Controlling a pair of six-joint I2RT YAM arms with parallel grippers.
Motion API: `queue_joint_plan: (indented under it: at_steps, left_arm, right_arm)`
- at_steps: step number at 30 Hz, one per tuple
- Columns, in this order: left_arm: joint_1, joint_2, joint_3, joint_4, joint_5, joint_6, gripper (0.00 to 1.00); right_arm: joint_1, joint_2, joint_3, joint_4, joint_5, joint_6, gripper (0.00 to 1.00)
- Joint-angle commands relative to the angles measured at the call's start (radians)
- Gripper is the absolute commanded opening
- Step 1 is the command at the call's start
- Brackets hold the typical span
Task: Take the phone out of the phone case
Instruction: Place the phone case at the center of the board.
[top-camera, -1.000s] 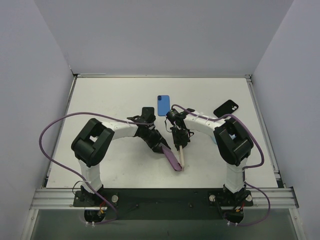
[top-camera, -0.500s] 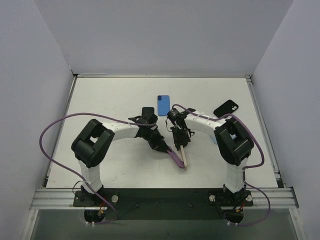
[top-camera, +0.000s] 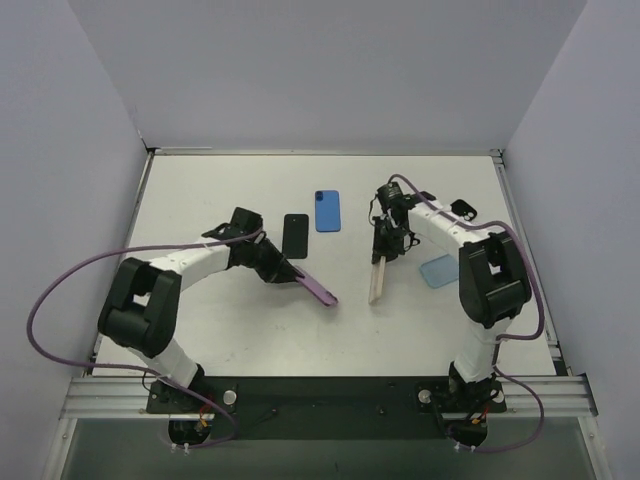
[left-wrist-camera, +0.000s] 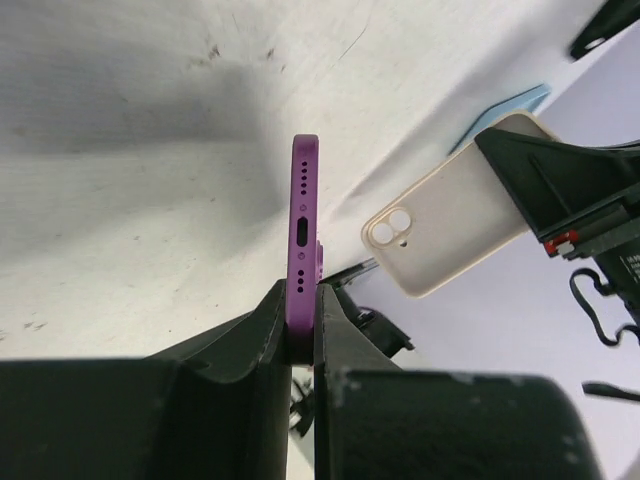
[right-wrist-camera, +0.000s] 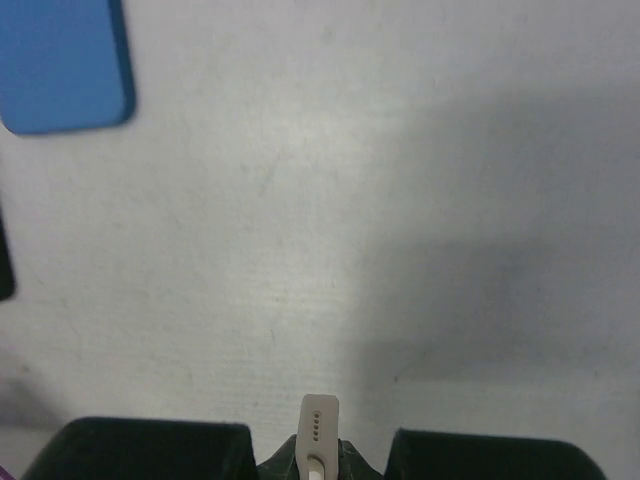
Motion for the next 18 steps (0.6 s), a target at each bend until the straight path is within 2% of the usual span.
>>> queue_joint_plan:
  at_steps: [1, 2, 6, 8, 9, 10, 11, 13, 18]
  left_arm:
    - [0.109, -0.120, -0.022, 0.084, 0.062, 0.084, 0.00]
    - [0.128, -0.121, -0.014, 0.075, 0.076, 0.125, 0.00]
    - [0.211, -0.115, 0.037, 0.005, 0.102, 0.231, 0.00]
    - [0.267, -0.109, 0.075, -0.025, 0.105, 0.301, 0.00]
    - [0.289, -0.105, 0.084, -0.046, 0.108, 0.323, 0.00]
    - [0.312, -0.100, 0.092, -0.046, 0.114, 0.346, 0.00]
    - [0.356, -0.098, 0.099, -0.036, 0.125, 0.392, 0.00]
    - [0.399, -0.083, 0.113, -0.020, 0.143, 0.449, 0.00]
    - [0.530, -0.013, 0.184, -0.062, 0.154, 0.640, 0.00]
  right_arm:
    - [-0.120, 0.000, 0.098, 0.091, -0.107, 0.032, 0.00]
    - [-0.143, 0.015, 0.105, 0.118, -0.168, 0.047, 0.00]
    - [-0.215, 0.086, 0.136, 0.253, -0.238, 0.142, 0.00]
    - [-0.238, 0.104, 0.159, 0.249, -0.195, 0.154, 0.21]
    - [-0.243, 0.101, 0.165, 0.232, -0.111, 0.161, 0.29]
    - [-0.244, 0.086, 0.162, 0.202, -0.072, 0.165, 0.47]
    - [-0.253, 0.075, 0.158, 0.188, -0.034, 0.168, 0.54]
    - [-0.264, 0.036, 0.144, 0.150, 0.064, 0.170, 0.87]
    - [-0.295, -0.072, 0.058, 0.093, 0.218, 0.174, 0.89]
